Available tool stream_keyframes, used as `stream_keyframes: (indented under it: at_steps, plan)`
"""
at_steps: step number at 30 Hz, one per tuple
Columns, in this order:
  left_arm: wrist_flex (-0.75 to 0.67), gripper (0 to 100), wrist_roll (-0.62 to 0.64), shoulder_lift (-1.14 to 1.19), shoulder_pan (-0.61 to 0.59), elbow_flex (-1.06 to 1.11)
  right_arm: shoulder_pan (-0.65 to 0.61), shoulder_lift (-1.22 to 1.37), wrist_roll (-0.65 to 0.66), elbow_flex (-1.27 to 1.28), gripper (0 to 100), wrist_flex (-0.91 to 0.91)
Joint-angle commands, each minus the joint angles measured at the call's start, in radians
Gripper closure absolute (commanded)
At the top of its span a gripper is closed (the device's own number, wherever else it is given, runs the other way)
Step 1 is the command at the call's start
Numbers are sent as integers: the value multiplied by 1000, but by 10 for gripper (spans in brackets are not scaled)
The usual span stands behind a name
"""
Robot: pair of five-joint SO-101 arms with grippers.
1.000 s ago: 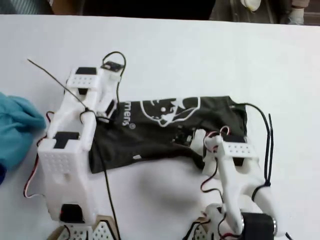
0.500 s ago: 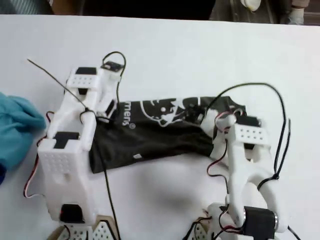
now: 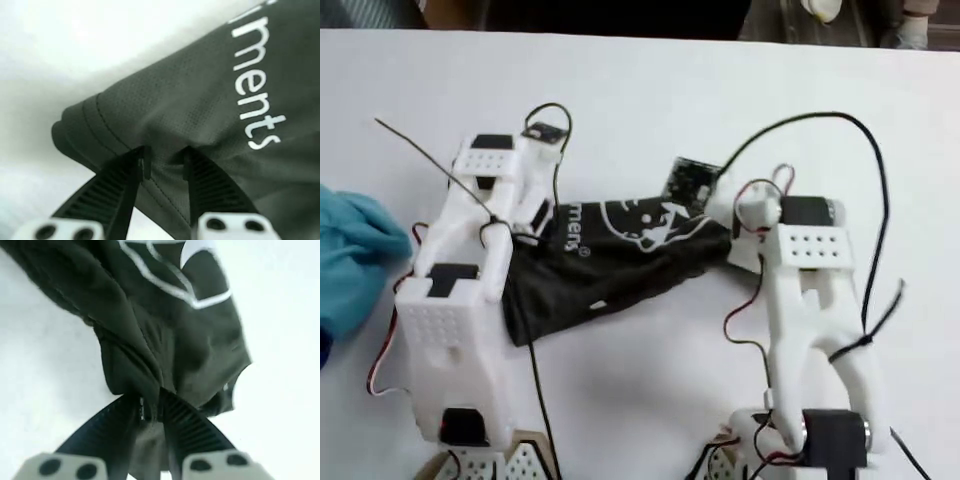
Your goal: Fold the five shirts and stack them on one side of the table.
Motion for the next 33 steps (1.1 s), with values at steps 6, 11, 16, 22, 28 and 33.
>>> stream_keyframes:
  at_steps: [6,11,16,22,28,33]
  plan:
    - [-31,861,-2,21,12,-12,-27,234,-8,-54,978,-231]
    - [-31,861,-2,21,12,-12,12,348,-8,-112,925,-274]
    - [-31,861,-2,21,12,-12,64,390,-8,-199,830,-274]
    - [-31,861,-2,21,12,-13,96,389,-9,-256,861,-275]
    - [-31,861,0,21,12,-13,156,387,-11,-327,861,-156]
    - [-31,861,0,21,12,-13,180,387,-12,-377,861,134]
